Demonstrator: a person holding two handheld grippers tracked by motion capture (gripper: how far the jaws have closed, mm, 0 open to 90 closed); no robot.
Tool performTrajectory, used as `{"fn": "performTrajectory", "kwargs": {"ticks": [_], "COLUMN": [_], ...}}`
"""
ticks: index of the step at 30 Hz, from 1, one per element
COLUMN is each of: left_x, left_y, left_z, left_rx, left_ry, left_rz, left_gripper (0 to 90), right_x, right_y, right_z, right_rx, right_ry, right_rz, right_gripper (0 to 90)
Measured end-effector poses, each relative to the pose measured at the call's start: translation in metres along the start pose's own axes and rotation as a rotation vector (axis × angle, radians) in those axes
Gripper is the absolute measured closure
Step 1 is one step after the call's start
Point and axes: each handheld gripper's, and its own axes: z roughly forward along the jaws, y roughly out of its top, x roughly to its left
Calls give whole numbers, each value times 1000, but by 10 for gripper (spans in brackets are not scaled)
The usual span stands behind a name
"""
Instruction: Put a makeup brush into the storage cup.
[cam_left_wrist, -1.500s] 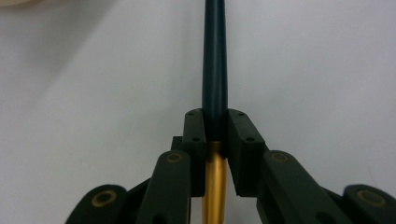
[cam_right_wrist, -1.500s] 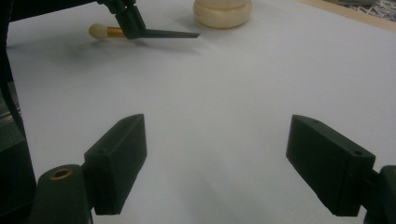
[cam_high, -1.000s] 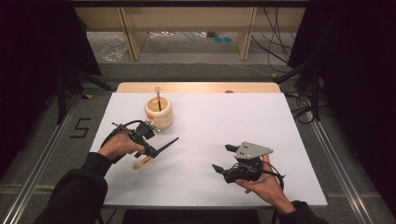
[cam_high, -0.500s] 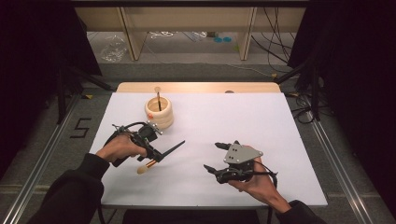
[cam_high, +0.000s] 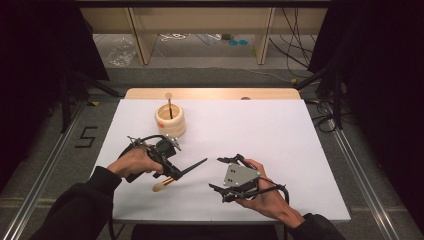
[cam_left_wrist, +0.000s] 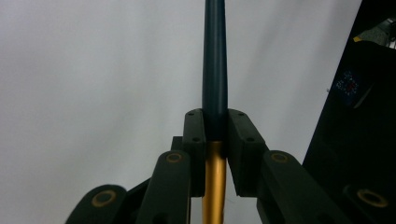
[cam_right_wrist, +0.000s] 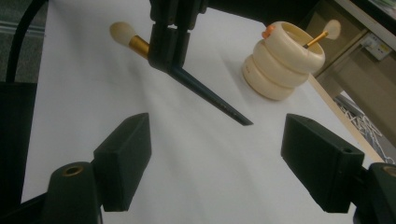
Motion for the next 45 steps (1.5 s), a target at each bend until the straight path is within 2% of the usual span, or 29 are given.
{"fn": "performTrajectory", "kwargs": {"ticks": [3, 7, 10, 12, 14, 15, 16, 17, 18, 20, 21, 22, 24, 25, 26, 27, 28, 29, 31, 32, 34, 35, 36, 37, 38, 41, 43, 44, 45], "left_x": [-6, -9, -14, -15, -19, -18, -20, -22, -21, -23, -25, -25, -28, -30, -29, -32, -30, -33, -33, -36, -35, -37, -38, -37, -39, -39, -37, -41, -40], "left_y": [4, 10, 14, 16, 18, 20, 21, 22, 23, 24, 24, 25, 25, 25, 26, 25, 26, 25, 26, 25, 26, 26, 27, 27, 27, 28, 29, 28, 29], "left_z": [3, 6, 8, 7, 8, 7, 7, 8, 7, 7, 8, 7, 8, 9, 8, 10, 9, 10, 10, 11, 10, 11, 11, 11, 12, 12, 11, 13, 12], "left_rx": [-6, 31, 28, 48, 28, 53, 41, 20, 41, 46, 37, 49, 38, 28, 48, 26, 58, 39, 51, 34, 52, 37, 42, 67, 47, 55, 89, 57, 70], "left_ry": [-14, -25, -31, -32, -41, -35, -37, -45, -43, -46, -51, -53, -58, -61, -56, -64, -61, -64, -66, -69, -70, -72, -72, -69, -72, -73, -69, -72, -71], "left_rz": [-4, 31, 30, 59, 38, 71, 61, 42, 70, 78, 65, 82, 70, 58, 84, 51, 90, 68, 84, 62, 88, 69, 72, 96, 69, 74, 108, 62, 84], "left_gripper": [784, 785, 784, 784, 784, 784, 784, 784, 784, 784, 784, 784, 784, 784, 784, 784, 784, 784, 784, 784, 784, 784, 784, 784, 784, 784, 784, 784, 784], "right_x": [4, 9, 12, 13, 14, 15, 16, 17, 16, 16, 16, 13, 16, 14, 15, 17, 19, 19, 18, 17, 19, 20, 22, 22, 22, 23, 24, 25, 25], "right_y": [3, 7, 10, 10, 10, 11, 11, 12, 12, 13, 13, 14, 14, 14, 14, 13, 13, 14, 15, 15, 15, 15, 14, 14, 13, 14, 14, 14, 14], "right_z": [3, 8, 12, 15, 17, 18, 19, 19, 20, 23, 24, 24, 24, 25, 25, 25, 24, 25, 26, 27, 27, 27, 27, 28, 29, 30, 30, 30, 30], "right_rx": [18, 42, 61, 69, 78, 80, 84, 86, 86, 90, 92, 105, 113, 106, 112, 119, 133, 133, 126, 126, 139, 144, 160, 159, 159, 166, 170, 170, 172], "right_ry": [6, 9, 11, 16, 24, 25, 15, 31, 26, 20, 22, 18, 24, 18, 18, 18, 22, 24, 33, 34, 28, 27, 33, 41, 48, 53, 59, 60, 61], "right_rz": [-42, -124, -167, -190, -206, -214, -216, -229, -247, -291, -304, -350, -335, -366, -362, -351, -335, -353, -397, -414, -409, -410, -379, -394, -407, -424, -433, -437, -445], "right_gripper": [258, 280, 285, 298, 310, 311, 311, 314, 322, 331, 340, 346, 363, 375, 380, 385, 395, 405, 430, 435, 450, 457, 468, 475, 484, 512, 526, 534, 541]}}
